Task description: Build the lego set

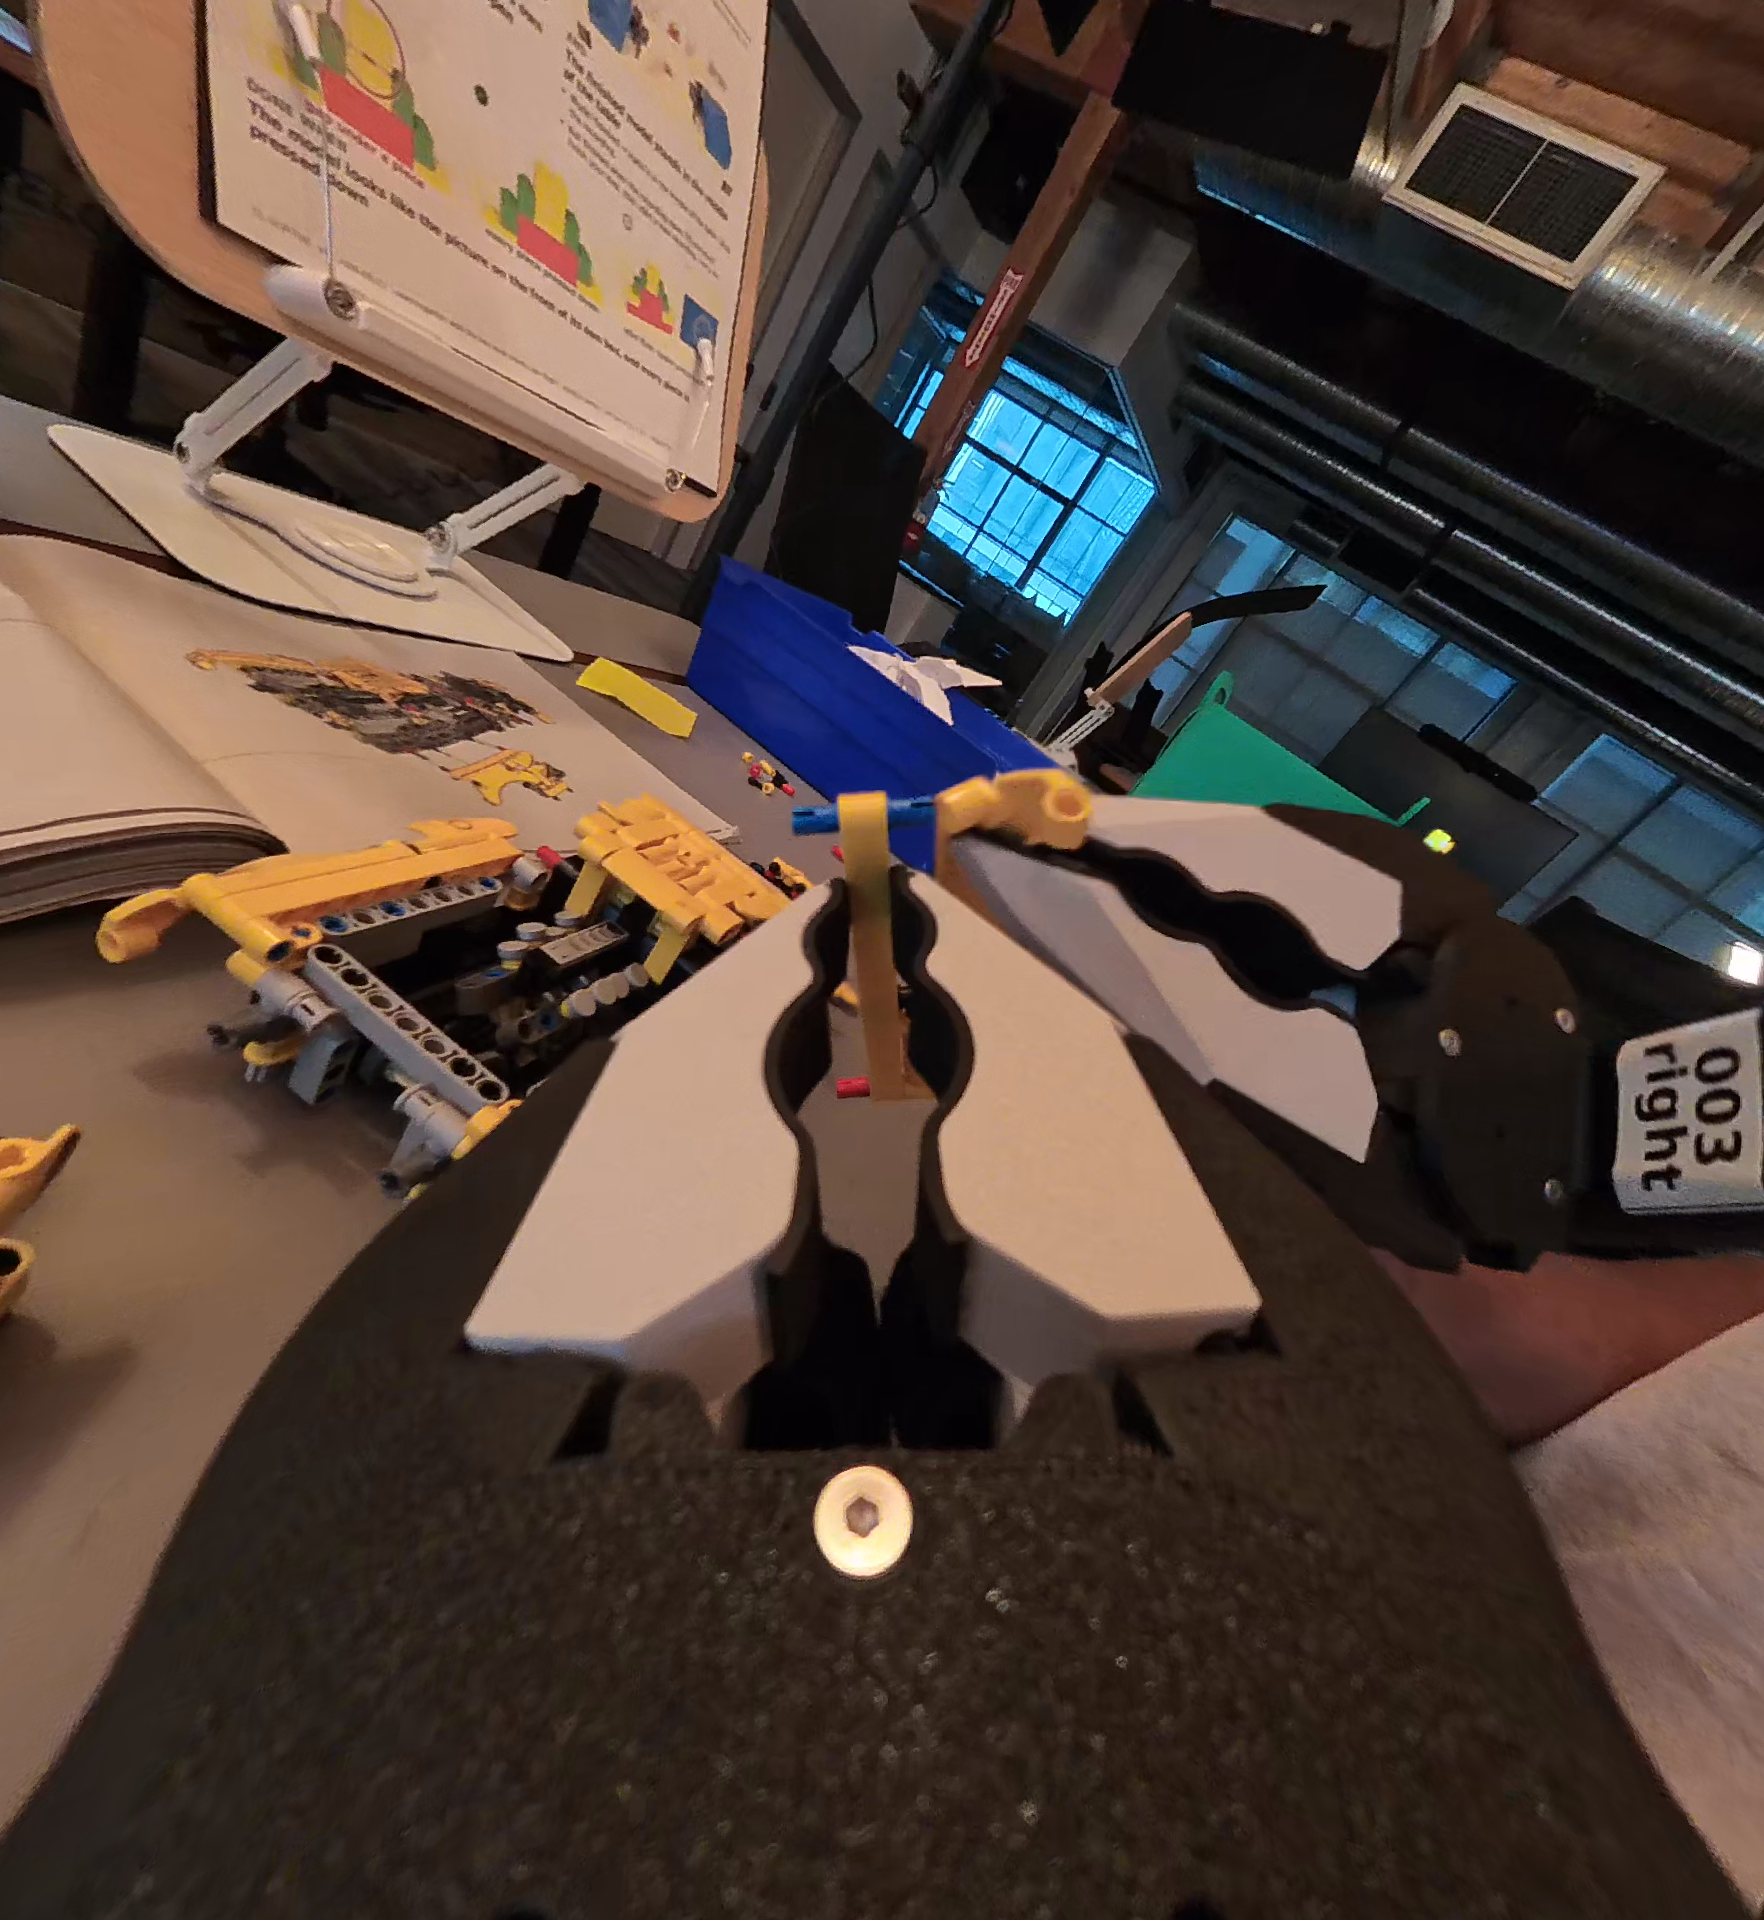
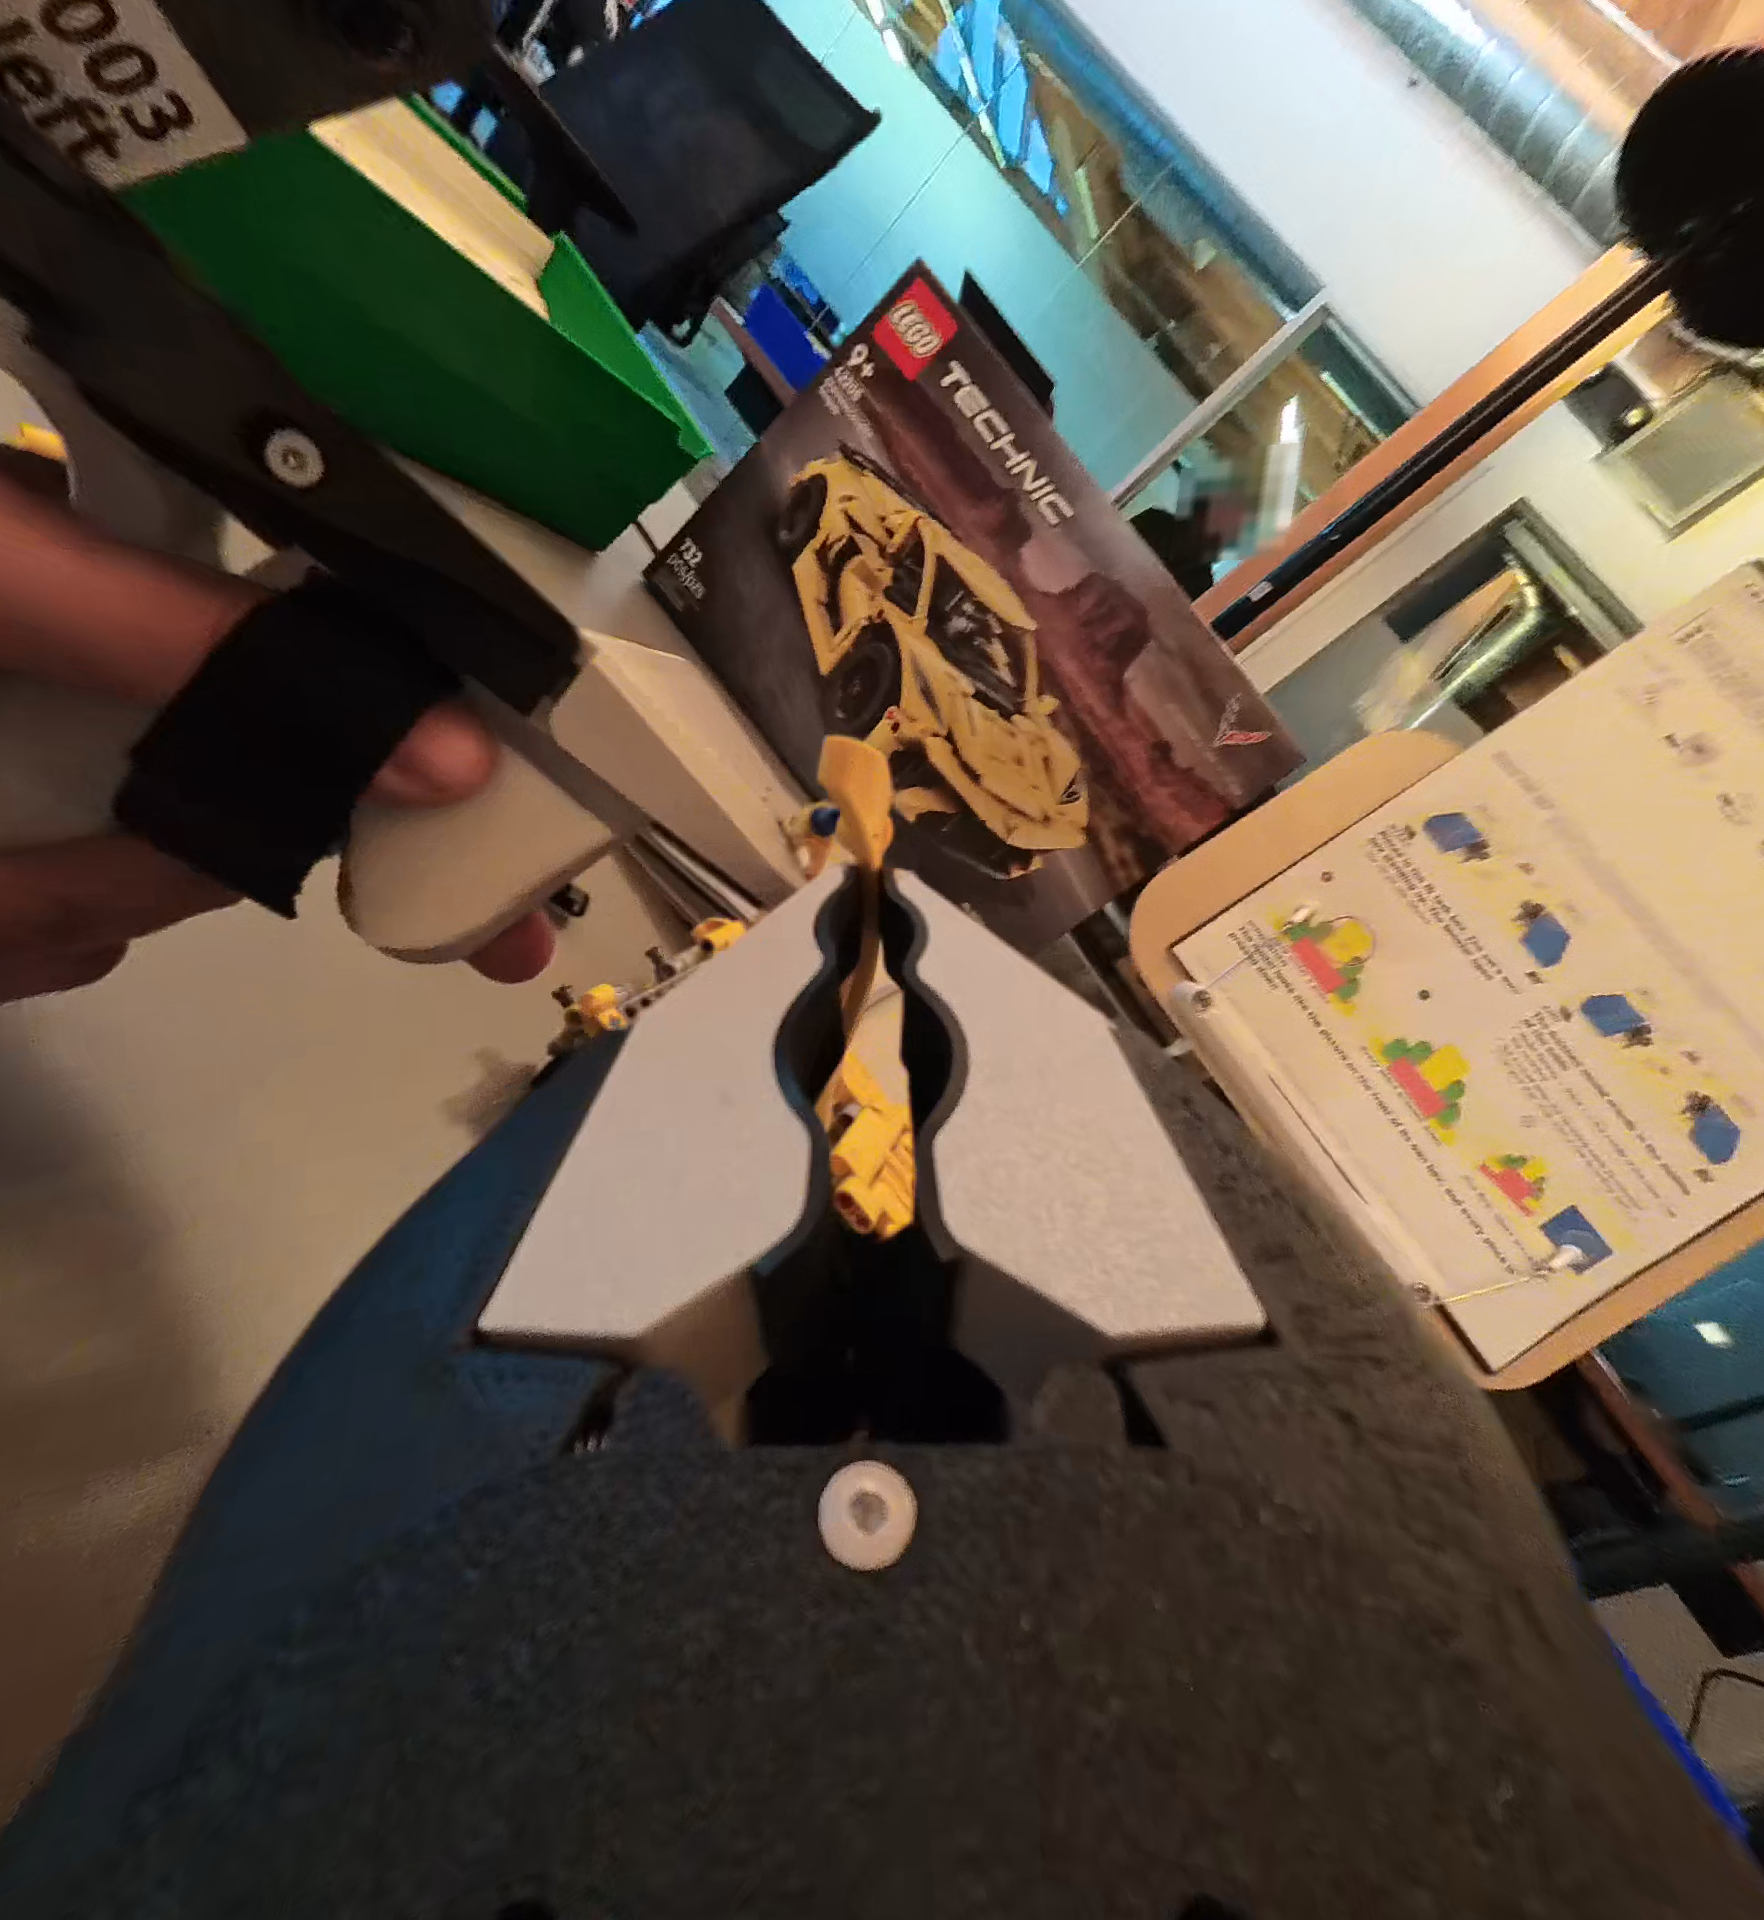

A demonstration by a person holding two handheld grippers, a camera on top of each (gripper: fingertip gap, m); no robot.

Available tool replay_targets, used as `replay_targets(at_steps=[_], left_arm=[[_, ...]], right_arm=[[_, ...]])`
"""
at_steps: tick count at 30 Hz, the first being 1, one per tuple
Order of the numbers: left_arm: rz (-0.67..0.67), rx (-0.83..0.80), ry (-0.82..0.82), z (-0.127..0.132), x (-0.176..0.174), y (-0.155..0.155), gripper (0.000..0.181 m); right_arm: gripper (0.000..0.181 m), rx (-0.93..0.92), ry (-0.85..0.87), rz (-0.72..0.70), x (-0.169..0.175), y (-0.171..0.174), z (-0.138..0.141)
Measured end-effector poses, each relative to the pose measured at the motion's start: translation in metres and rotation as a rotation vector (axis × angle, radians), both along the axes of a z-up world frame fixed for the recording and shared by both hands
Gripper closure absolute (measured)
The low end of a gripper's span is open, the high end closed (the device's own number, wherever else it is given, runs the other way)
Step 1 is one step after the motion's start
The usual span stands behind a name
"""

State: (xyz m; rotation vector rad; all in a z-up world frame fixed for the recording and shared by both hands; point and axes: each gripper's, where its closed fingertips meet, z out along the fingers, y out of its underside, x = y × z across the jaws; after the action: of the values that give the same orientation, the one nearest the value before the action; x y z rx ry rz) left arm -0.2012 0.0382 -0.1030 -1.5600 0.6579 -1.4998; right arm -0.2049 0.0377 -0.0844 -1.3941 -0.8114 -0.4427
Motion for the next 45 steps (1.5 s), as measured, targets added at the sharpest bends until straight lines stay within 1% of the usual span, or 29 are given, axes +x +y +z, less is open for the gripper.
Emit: replay_targets(at_steps=[4, 6, 9, 11, 15, 20, 24, 27, 29, 33, 35, 39, 42, 43, 44, 45], left_arm=[[0.016, 0.042, 0.042, -0.002, 0.003, -0.001, 0.174], [0.034, 0.057, 0.054, -0.003, 0.002, 0.000, 0.174], [0.037, 0.045, 0.045, -0.003, 0.001, 0.002, 0.174], [0.038, 0.036, 0.044, -0.003, 0.000, 0.002, 0.174], [0.041, 0.052, 0.053, -0.003, 0.001, 0.002, 0.174], [0.104, 0.159, 0.150, -0.008, 0.000, 0.002, 0.174], [0.110, 0.215, 0.183, -0.008, 0.001, -0.002, 0.174], [0.084, 0.196, 0.171, -0.008, 0.004, -0.006, 0.174], [0.071, 0.175, 0.168, -0.009, 0.004, -0.006, 0.175], [0.091, 0.236, 0.221, -0.012, 0.006, -0.009, 0.174], [0.085, 0.248, 0.230, -0.012, 0.007, -0.010, 0.175], [0.068, 0.245, 0.222, -0.012, 0.009, -0.012, 0.174], [0.037, 0.153, 0.180, -0.015, 0.009, -0.008, 0.174], [0.022, 0.126, 0.149, -0.012, 0.008, -0.008, 0.174], [0.011, 0.109, 0.119, -0.009, 0.007, -0.008, 0.174], [0.019, 0.099, 0.105, -0.008, 0.005, -0.007, 0.174]], right_arm=[[0.180, -0.024, 0.022, 0.021, -0.005, 0.001, 0.000], [0.180, -0.026, -0.002, 0.012, -0.005, 0.003, -0.001], [0.180, -0.011, -0.019, -0.026, -0.001, 0.004, -0.001], [0.180, -0.019, -0.017, -0.009, -0.003, 0.004, -0.003], [0.179, -0.034, -0.019, -0.021, -0.001, 0.005, -0.005], [0.179, -0.025, -0.049, -0.051, -0.002, 0.002, -0.010], [0.179, -0.036, -0.016, -0.048, 0.000, -0.002, -0.010], [0.180, 0.023, -0.095, -0.082, 0.000, -0.004, -0.010], [0.180, 0.030, -0.114, -0.081, 0.000, -0.004, -0.012], [0.180, 0.025, -0.198, -0.116, 0.006, -0.002, -0.014], [0.180, 0.025, -0.200, -0.112, 0.006, -0.003, -0.014], [0.180, -0.043, -0.131, -0.077, 0.008, -0.004, -0.015], [0.178, -0.155, -0.043, -0.072, 0.008, -0.001, -0.020], [0.177, -0.166, -0.019, -0.068, 0.007, -0.002, -0.018], [0.175, -0.166, -0.005, -0.062, 0.006, -0.004, -0.014], [0.166, -0.167, 0.007, -0.044, 0.005, -0.007, -0.010]])
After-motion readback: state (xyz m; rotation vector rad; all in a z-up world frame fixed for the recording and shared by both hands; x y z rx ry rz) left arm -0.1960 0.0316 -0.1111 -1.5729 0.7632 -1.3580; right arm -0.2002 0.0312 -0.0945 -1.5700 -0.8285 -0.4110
